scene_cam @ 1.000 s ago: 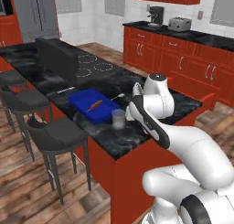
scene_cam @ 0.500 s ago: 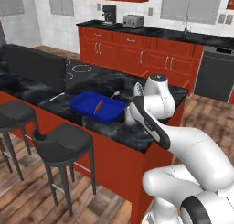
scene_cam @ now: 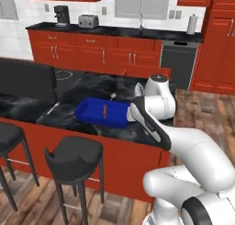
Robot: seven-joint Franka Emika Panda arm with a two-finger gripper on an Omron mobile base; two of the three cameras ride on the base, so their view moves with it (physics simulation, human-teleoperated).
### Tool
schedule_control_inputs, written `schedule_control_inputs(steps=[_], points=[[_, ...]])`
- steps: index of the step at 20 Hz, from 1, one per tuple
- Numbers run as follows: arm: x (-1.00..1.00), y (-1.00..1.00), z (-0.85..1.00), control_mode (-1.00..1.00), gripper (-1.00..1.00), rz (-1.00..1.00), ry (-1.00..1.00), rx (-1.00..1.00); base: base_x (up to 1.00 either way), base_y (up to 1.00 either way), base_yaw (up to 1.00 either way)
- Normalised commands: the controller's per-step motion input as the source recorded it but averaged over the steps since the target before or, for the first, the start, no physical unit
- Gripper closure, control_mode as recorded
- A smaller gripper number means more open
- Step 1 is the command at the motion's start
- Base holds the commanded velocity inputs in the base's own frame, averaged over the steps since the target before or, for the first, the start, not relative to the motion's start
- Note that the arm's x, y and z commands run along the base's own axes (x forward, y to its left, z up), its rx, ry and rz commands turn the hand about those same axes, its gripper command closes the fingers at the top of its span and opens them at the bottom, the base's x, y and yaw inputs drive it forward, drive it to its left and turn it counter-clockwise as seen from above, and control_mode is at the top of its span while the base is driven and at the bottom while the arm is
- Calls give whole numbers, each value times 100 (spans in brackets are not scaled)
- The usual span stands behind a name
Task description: Take the tongs from the drawer on the right and place them on the dining counter next to the tray containing the hot dog.
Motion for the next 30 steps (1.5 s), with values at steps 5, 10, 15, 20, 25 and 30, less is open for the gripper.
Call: schedule_control_inputs(steps=[5, 10, 15, 20, 25, 30], points=[[0, 0, 0, 100, 100, 0, 0, 0, 0, 100, -49], [0, 0, 0, 100, 100, 0, 0, 0, 0, 100, -45], [0, 0, 0, 100, 100, 0, 0, 0, -6, 100, -43], [0, 0, 0, 100, 100, 0, 0, 0, -17, 100, -40], [0, 0, 0, 100, 100, 0, 0, 0, -4, 83, -32], [0, 0, 0, 100, 100, 0, 0, 0, 3, 54, -10]])
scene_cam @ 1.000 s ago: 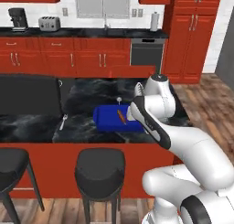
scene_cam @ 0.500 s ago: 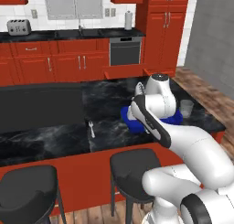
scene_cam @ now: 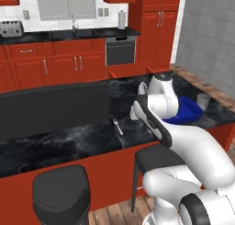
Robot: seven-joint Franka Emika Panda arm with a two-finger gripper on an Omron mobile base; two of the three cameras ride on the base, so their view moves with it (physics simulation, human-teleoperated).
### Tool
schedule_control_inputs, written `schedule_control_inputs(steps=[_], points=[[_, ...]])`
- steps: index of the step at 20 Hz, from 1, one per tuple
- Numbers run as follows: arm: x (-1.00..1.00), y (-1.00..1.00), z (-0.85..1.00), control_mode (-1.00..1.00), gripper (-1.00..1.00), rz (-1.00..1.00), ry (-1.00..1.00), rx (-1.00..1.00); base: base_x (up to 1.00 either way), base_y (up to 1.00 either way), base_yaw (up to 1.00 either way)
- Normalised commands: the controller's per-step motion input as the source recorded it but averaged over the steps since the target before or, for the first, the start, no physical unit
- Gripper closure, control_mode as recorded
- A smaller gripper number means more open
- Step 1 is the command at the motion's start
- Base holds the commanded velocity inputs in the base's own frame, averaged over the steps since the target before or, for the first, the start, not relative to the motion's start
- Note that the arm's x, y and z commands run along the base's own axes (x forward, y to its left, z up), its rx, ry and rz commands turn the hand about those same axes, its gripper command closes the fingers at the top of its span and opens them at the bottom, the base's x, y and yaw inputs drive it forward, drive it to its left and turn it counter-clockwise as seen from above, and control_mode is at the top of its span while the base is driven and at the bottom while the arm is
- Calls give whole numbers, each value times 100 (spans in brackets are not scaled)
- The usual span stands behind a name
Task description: Take the tongs from the drawer on the right and place them on the dining counter next to the tray containing the hot dog.
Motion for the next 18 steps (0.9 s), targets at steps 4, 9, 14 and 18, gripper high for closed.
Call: schedule_control_inputs(steps=[4, 9, 14, 18], points=[[0, 0, 0, 100, 100, 0, 0, 0, 12, 6, 0], [0, 0, 0, 100, 100, 0, 0, 0, 3, -1, 0], [0, 0, 0, 100, 100, 0, 0, 0, 30, -6, 0], [0, 0, 0, 100, 100, 0, 0, 0, 62, -7, 0]])
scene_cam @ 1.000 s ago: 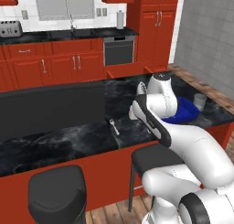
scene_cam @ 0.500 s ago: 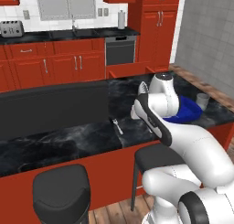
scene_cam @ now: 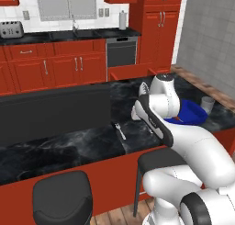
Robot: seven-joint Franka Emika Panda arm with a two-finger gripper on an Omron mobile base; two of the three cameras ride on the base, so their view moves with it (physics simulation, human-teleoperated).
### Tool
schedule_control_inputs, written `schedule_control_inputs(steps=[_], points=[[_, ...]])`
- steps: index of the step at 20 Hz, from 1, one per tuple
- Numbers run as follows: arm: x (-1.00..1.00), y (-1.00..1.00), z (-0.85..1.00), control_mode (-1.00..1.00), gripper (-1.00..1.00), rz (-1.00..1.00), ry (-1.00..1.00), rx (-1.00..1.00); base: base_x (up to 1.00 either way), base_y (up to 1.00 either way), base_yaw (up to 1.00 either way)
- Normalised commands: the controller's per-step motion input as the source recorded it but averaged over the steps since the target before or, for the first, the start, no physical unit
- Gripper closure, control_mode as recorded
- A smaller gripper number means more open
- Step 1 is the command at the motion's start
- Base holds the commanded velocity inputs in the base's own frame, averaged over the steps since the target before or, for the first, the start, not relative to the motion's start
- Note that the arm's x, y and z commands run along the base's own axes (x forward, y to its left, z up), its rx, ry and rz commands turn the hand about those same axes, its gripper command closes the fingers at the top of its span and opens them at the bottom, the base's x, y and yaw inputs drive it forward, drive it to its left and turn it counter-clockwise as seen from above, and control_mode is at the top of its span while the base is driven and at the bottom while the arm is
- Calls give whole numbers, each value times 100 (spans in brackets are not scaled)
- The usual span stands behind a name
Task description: Take the tongs from the drawer on the right and place them on the dining counter next to the tray containing the hot dog.
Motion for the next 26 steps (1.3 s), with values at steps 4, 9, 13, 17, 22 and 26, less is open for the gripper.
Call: schedule_control_inputs(steps=[4, 9, 13, 17, 22, 26], points=[[0, 0, 0, 100, 100, 0, 0, 0, 67, -9, 0], [0, 0, 0, 100, 100, 0, 0, 0, 57, -5, 0], [0, 0, 0, 100, 100, 0, 0, 0, 28, 0, 0], [0, 0, 0, 100, 100, 0, 0, 0, 2, 0, 0], [0, 0, 0, 100, 100, 0, 0, 0, 0, 0, 0], [22, -5, 0, -100, 100, 0, 8, 0, 1, 0, 0]])
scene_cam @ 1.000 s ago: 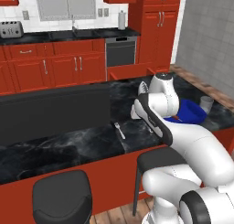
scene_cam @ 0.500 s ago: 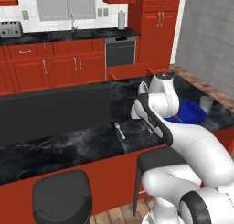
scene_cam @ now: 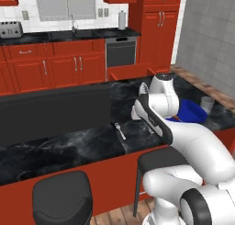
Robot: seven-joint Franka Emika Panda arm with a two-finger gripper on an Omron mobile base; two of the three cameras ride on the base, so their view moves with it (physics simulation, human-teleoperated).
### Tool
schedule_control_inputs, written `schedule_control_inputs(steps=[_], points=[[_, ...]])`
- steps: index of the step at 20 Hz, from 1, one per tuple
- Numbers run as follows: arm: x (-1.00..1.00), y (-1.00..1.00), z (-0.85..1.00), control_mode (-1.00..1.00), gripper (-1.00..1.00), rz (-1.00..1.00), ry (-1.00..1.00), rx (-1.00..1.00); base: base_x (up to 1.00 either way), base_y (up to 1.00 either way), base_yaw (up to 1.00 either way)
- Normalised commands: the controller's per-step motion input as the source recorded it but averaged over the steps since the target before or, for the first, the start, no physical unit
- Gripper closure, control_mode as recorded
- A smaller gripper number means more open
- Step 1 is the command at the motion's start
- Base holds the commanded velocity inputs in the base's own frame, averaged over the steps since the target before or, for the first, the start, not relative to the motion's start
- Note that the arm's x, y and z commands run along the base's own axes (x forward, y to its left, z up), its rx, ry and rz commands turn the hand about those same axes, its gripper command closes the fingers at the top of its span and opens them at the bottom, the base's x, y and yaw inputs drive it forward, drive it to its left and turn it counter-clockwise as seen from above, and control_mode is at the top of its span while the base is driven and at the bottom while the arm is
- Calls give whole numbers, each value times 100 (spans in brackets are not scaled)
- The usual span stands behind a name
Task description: Take the tongs from the drawer on the right and place them on the dining counter next to the tray containing the hot dog.
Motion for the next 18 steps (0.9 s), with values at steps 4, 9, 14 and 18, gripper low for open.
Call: schedule_control_inputs(steps=[4, 9, 14, 18], points=[[45, -12, 0, -100, 100, 0, 19, 0, 0, 0, 0], [59, -16, -1, -100, 100, 0, 22, 0, 0, 0, 0], [72, -11, -10, -100, 100, 5, 21, 0, 0, 0, 0], [79, -22, -31, -100, 100, 15, 13, 0, 0, 0, 0]])
